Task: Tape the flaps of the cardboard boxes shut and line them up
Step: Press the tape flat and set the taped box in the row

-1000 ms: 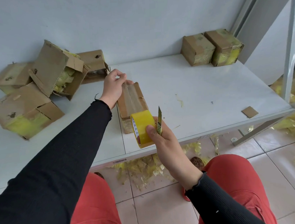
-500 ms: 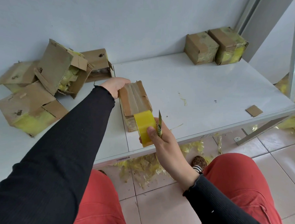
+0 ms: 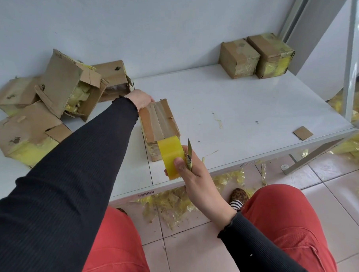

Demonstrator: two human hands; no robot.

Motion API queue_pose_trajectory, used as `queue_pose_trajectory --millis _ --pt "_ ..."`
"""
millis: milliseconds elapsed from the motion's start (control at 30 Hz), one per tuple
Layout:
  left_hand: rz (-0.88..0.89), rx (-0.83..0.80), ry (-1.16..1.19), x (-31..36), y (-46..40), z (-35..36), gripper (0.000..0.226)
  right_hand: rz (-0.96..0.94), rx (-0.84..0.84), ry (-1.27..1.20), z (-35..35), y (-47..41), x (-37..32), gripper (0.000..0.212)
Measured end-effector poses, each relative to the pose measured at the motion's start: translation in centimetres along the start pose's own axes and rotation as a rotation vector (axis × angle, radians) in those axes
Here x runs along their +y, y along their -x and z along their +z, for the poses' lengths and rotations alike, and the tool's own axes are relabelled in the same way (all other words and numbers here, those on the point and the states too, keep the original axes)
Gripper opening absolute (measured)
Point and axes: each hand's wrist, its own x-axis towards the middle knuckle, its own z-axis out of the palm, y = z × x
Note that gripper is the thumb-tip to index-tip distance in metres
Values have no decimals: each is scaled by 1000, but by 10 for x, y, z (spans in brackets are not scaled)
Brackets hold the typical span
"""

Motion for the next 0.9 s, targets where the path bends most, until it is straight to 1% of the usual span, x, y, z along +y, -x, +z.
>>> queue_pose_trajectory --millis 67,133,167,233,267,333,367,433,500,533,567,667,733,800,900 --pt "151 90 -18 -4 6 7 33 3 -6 -5 0 1 0 16" --pt "285 171 -24 -14 15 9 37 3 -6 0 -1 1 0 15" --pt "331 178 -40 -19 19 8 36 2 -5 7 -1 1 1 16" --pt "378 128 -73 -22 26 0 39 -2 0 22 0 0 2 19" --pt "402 120 -140 -20 29 -2 46 -7 8 27 1 0 3 20" --pt "453 141 -381 -13 34 0 64 -9 23 37 4 1 4 22" --pt "447 153 -478 -11 36 6 71 -6 29 45 5 2 5 24" --pt "414 193 -579 -11 39 18 75 6 40 61 7 3 6 32" --pt "401 232 -626 -13 39 25 77 41 56 78 10 6 7 44" --pt "389 233 -615 -13 38 26 79 50 68 79 11 9 9 47" --pt "383 227 -584 -13 36 27 81 50 82 73 11 12 12 45" --pt "362 202 -508 -13 34 26 85 93 95 77 10 23 23 29" --pt "359 201 -493 -14 33 27 80 136 92 110 7 21 26 21" --pt "345 187 -488 -13 32 26 74 178 88 142 7 13 23 20" --pt "322 154 -491 -10 28 22 73 253 60 147 7 -7 15 23"
